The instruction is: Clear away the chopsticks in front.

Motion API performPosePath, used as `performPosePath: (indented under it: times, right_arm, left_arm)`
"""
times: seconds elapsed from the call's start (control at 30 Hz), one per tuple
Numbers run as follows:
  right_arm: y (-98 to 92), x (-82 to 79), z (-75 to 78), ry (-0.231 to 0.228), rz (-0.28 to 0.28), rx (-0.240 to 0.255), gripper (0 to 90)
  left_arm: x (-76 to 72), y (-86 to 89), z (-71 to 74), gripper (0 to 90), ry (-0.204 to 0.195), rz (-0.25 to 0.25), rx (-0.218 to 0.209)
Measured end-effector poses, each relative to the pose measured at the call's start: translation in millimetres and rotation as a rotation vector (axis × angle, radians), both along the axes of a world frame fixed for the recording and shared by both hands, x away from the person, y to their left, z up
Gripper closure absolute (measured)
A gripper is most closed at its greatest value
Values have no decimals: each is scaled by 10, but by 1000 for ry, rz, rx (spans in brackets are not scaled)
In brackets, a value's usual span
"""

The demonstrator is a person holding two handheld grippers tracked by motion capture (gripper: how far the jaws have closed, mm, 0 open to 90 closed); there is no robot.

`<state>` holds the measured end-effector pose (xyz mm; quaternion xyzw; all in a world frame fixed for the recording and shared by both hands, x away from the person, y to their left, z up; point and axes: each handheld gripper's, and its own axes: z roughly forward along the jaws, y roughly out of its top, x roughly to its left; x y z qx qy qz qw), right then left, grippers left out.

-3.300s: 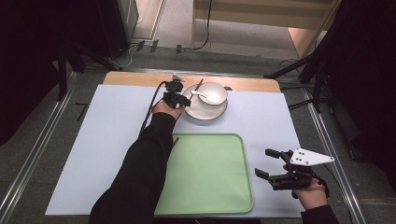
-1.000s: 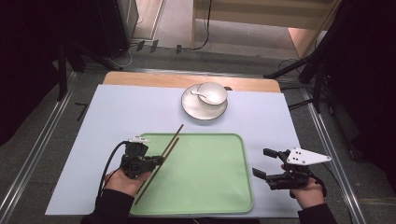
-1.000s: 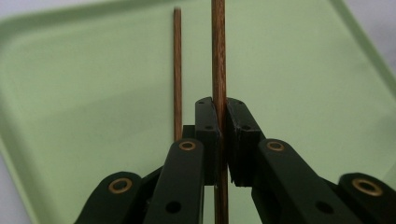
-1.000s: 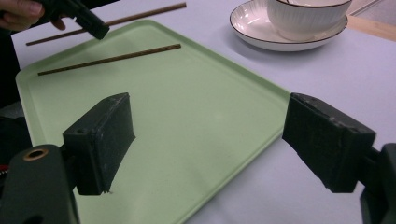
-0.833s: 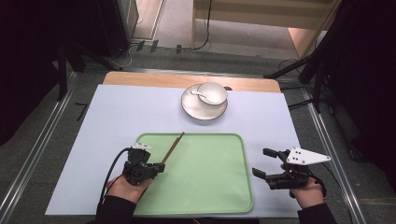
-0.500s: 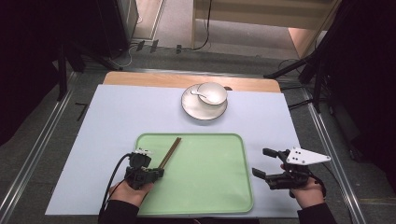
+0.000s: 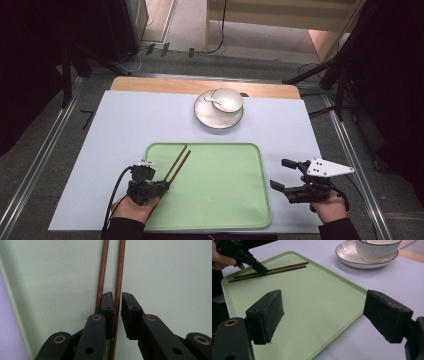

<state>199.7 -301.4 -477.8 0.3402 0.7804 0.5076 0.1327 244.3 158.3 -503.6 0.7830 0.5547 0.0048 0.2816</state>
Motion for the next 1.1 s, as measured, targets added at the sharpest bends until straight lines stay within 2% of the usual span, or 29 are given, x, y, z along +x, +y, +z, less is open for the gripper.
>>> performPosePath:
  times: [0.43, 0.7, 0.87, 0.97, 1.1]
  right_arm:
    - [0, -5, 3, 1, 0, 6, 170]
    - [-1, -3, 1, 3, 0, 7, 169]
    - [-2, 1, -3, 2, 1, 5, 169]
    - [-2, 1, -3, 2, 2, 4, 170]
    - [-3, 2, -7, 6, -1, 1, 169]
  left_arm:
    - [30, 24, 25, 764, 5, -40, -29]
    - [48, 69, 120, 739, -33, -51, -44]
    - [70, 94, 167, 689, -50, -80, -58]
    - [111, 99, 199, 585, -55, -114, -87]
    - [219, 80, 220, 434, -88, -170, -99]
